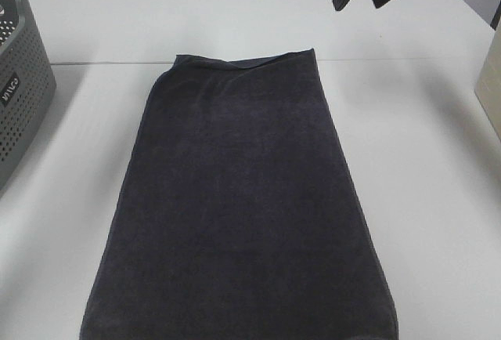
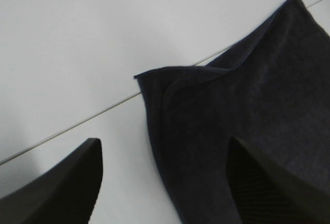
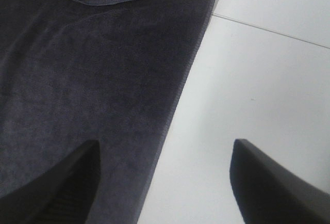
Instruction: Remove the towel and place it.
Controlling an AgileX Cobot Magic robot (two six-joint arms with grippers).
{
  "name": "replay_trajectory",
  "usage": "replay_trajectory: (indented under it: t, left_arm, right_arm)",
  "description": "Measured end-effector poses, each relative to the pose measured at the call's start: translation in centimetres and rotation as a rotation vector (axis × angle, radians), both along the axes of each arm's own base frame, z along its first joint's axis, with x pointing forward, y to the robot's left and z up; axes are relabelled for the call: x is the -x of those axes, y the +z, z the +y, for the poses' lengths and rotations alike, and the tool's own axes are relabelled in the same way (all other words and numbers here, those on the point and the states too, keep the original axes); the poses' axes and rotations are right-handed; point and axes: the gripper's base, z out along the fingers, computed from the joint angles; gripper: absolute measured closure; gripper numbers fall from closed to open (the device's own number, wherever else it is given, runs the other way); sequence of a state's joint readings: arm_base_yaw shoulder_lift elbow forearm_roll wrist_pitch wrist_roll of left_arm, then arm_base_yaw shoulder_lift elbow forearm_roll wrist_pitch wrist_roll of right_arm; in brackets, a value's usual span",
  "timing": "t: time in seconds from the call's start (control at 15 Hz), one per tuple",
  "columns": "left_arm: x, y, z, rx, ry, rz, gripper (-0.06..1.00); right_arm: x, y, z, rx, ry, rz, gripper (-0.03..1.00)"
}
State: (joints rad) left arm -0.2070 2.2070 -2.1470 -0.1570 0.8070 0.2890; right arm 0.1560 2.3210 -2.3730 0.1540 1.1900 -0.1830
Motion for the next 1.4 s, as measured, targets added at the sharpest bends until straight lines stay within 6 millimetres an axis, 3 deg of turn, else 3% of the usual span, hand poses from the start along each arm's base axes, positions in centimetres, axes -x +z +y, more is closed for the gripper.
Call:
replay_trajectory:
  t: [0.13,0.2,0.4,0.53,0.8,0.93,1.0,1.13,1.27,1.4]
  left_arm:
    - [1.8,3.2,1.9,-0.038,0.086,0.026,0.3]
    - [2.3,4.3,3.8,-0.03,0.162,0.045,0.3]
    - [3.1,4.6,11.8,0.0,0.403,0.166,0.3]
    - [3.5,4.5,15.8,0.023,0.497,0.199,0.3]
    - [5.1,5.8,16.2,0.044,0.508,0.226,0.3]
    - [7.0,5.8,16.0,0.039,0.505,0.266,0.29]
    - [8.5,5.9,15.8,0.032,0.499,0.281,0.28]
    - [12.2,5.8,15.4,0.032,0.498,0.276,0.16]
    - [17.1,7.3,14.9,0.041,0.499,0.22,0.09]
    - [22.0,8.6,14.3,0.047,0.499,0.177,0.08]
  right_arm:
    - [1.1,3.1,-1.0,-0.017,-0.057,-0.034,0.28]
    - [1.6,4.6,-2.0,-0.042,-0.103,-0.054,0.28]
    - [1.7,5.9,-6.4,-0.133,-0.26,-0.056,0.28]
    - [1.7,6.0,-6.9,-0.152,-0.271,-0.054,0.28]
    - [3.3,8.7,-6.5,-0.182,-0.256,-0.096,0.28]
    - [5.2,9.7,-6.5,-0.176,-0.258,-0.082,0.28]
    - [6.7,10.1,-6.6,-0.172,-0.26,-0.06,0.28]
    - [10.6,10.8,-6.7,-0.155,-0.259,-0.018,0.24]
    - [15.4,11.6,-7.0,-0.119,-0.257,-0.003,0.14]
    - [20.5,11.9,-7.4,-0.085,-0.263,0.003,0.11]
